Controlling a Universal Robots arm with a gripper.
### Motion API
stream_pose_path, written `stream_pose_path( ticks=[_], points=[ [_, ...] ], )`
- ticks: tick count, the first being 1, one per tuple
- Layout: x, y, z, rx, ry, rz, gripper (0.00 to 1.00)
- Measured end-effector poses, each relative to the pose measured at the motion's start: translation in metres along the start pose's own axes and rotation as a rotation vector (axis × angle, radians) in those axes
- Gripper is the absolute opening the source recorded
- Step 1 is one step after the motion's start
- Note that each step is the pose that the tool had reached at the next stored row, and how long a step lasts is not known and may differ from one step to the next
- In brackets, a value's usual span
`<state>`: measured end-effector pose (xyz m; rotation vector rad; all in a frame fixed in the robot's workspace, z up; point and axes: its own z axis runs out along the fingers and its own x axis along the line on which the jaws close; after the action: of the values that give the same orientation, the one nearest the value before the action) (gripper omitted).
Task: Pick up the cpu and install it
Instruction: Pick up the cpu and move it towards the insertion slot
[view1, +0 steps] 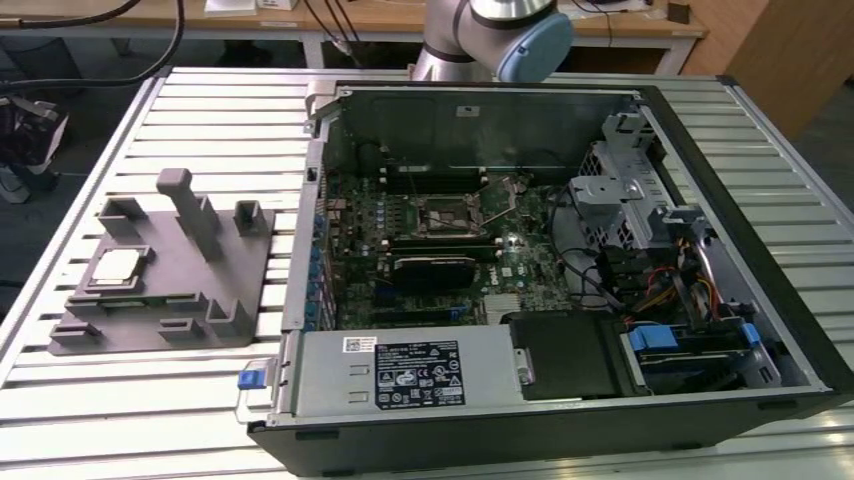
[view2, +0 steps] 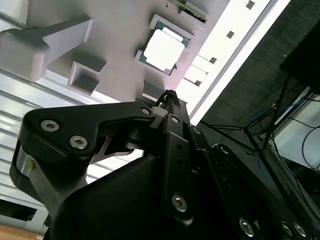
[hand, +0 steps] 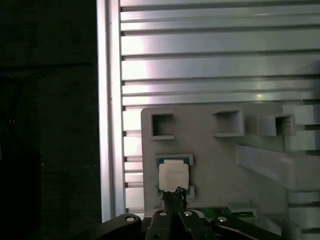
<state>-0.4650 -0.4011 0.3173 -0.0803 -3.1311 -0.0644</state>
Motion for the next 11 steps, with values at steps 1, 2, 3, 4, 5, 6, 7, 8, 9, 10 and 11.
stream_pose_path(
  ticks=[1, 2, 3, 4, 5, 6, 7, 8, 9, 10, 11],
  points=[
    [0.0, -0.0001, 0.0018, 0.0001, 0.0, 0.0, 0.11],
    [0.0, -0.0002, 0.0036, 0.0002, 0.0, 0.0, 0.11],
    [-0.0001, -0.0002, 0.0054, 0.0004, 0.0, -0.001, 0.23],
    [-0.0001, -0.0003, 0.0072, 0.0006, -0.0001, -0.002, 0.23],
    [-0.0001, -0.0004, 0.0091, 0.0008, 0.0001, -0.003, 0.29],
    [-0.0002, -0.0004, 0.0109, 0.001, 0.0002, -0.004, 0.35],
    [-0.0002, -0.0005, 0.0127, 0.0011, 0.0002, -0.005, 0.35],
    [-0.0004, -0.0005, 0.0145, 0.0013, 0.0002, -0.007, 0.41],
    [-0.0006, -0.0006, 0.0162, 0.0014, 0.0003, -0.008, 0.47],
    [-0.0008, -0.0006, 0.0181, 0.0016, 0.0002, -0.009, 0.47],
    [-0.0012, -0.0007, 0.0198, 0.0019, 0.0004, -0.01, 0.52]
  ],
)
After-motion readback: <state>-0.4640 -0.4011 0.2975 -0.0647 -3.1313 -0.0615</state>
